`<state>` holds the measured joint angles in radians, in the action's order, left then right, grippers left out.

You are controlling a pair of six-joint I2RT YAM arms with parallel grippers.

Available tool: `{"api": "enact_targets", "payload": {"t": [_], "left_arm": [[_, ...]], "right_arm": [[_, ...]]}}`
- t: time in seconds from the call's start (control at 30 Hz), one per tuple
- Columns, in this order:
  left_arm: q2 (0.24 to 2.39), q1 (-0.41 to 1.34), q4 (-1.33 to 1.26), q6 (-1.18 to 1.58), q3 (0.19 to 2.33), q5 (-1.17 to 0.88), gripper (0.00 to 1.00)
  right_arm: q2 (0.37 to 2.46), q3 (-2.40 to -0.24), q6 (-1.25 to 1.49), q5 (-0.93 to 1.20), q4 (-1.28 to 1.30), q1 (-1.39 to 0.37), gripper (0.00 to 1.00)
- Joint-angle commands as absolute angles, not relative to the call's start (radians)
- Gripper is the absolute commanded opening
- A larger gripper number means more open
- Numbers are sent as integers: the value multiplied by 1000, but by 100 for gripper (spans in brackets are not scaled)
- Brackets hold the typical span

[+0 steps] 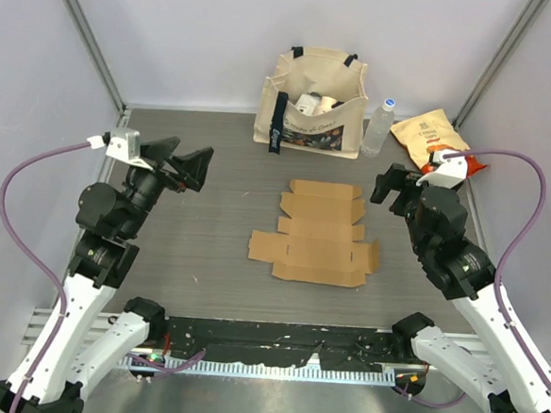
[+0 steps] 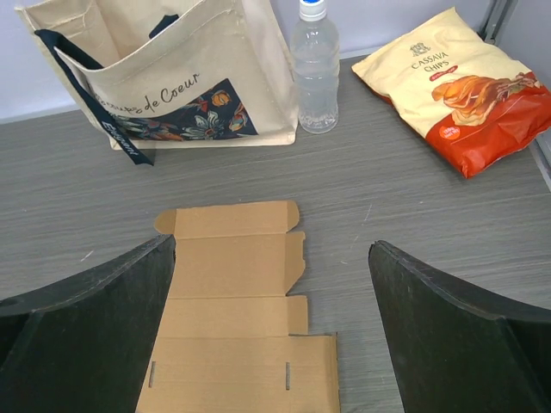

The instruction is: Fold the paper box

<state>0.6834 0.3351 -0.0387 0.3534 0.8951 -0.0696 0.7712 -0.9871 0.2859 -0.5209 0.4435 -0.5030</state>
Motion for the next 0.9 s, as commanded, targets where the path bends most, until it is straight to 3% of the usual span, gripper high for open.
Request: {"api": "enact_targets", "payload": {"t": [0.0,0.27,0.5,0.87], "left_arm": [[758,331,-113,416,900,-169,94],[1014,353,-101,616,942,-359,89],[1345,419,-31,782,1005,-506,69],[1540,454,-102,1095,763,-344,67]], "right_arm": [[802,-991,301,-551,411,-508,100],[830,-951,311,-451,387,-508,100],[868,-913,342,-405,360,-508,100],[867,-902,351,-353,347,-508,99]]}}
